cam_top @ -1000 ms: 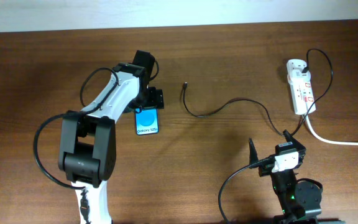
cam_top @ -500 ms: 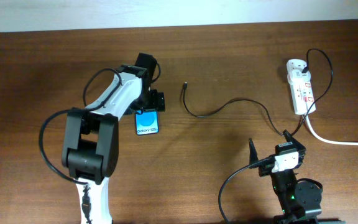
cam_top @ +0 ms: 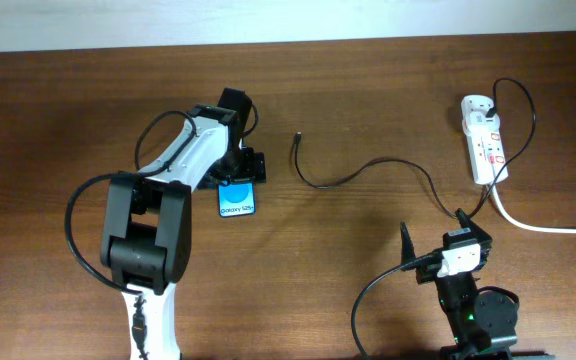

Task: Plug charger to phone and switch on socket
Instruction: 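Lower the left gripper over the phone and grasp it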

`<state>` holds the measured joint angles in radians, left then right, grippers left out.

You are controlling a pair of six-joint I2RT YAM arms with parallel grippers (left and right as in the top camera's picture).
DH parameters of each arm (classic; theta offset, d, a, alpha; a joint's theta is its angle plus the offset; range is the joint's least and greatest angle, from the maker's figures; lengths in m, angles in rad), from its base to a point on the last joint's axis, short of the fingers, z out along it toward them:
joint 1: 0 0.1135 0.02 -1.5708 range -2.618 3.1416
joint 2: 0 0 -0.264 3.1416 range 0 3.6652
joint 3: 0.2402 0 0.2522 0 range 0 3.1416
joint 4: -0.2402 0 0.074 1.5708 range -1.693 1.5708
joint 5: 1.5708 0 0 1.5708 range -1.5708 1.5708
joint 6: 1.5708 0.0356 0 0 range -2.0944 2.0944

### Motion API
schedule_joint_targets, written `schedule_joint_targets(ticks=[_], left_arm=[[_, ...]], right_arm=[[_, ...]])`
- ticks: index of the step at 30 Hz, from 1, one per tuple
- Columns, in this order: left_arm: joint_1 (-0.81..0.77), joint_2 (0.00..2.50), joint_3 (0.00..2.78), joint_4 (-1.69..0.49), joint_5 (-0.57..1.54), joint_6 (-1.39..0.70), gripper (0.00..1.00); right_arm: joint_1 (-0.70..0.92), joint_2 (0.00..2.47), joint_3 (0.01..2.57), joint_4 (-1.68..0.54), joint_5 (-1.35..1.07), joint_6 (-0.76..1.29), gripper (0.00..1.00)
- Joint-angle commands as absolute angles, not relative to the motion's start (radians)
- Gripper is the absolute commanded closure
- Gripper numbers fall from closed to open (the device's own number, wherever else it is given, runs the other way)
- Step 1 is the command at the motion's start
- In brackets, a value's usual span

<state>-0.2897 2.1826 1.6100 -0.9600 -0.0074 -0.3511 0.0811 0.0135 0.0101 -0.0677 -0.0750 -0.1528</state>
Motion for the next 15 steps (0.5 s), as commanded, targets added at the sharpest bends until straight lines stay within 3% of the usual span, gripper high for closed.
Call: schedule_joint_targets(ticks=[1,5,11,15], left_arm=[[-0.294,2.191,1.604,-0.945,0.019,-0.336,0.04],[-0.294,2.191,1.604,-0.936,0.019,-0.336,0.06],[-0.294,2.191,1.604,-0.936,0.019,-0.336,0.21],[-0.294,2.191,1.604,-0.937,0.019,-0.337,0.25]], right_arm=[[0.078,0.004,0.006,-0.072,-0.07,-0.138,0.02],[0.078,0.004,0.006,-0.072,-0.07,-0.138,0.02],[0.078,0.004,0.006,-0.072,-0.07,-0.138,0.02],[0.078,0.004,0.006,-0.072,-0.07,-0.138,0.02]])
